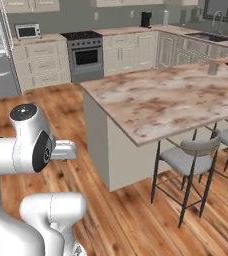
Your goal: Take the cakes from the fridge and place them on the empty tray on the dining counter.
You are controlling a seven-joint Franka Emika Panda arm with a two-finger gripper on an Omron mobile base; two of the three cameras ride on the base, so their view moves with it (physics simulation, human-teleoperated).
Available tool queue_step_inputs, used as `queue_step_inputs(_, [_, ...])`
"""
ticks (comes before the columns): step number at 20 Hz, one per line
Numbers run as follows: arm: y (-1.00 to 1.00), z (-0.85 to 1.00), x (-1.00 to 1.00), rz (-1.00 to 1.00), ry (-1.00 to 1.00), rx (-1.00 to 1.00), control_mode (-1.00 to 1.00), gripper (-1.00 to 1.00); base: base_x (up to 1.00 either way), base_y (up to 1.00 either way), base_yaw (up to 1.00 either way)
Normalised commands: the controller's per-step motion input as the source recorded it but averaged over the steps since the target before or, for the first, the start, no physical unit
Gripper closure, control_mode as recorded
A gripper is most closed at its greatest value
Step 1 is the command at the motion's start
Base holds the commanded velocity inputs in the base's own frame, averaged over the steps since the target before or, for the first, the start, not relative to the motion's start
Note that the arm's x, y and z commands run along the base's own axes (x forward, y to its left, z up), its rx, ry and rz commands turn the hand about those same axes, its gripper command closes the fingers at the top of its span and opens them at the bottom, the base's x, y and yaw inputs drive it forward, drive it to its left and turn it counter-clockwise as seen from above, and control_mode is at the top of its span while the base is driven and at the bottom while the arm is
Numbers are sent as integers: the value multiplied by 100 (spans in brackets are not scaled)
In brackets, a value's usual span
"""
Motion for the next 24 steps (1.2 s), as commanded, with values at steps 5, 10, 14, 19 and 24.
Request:
queue_step_inputs(5, [0,0,0,0,0,0,100,-100,37,87,0])
queue_step_inputs(10, [0,0,0,0,0,0,100,-100,37,56,6])
queue_step_inputs(14, [0,0,0,0,0,0,100,-100,48,52,16])
queue_step_inputs(19, [0,0,0,0,0,0,100,-100,46,68,14])
queue_step_inputs(24, [0,0,0,0,0,0,100,-100,47,98,3])
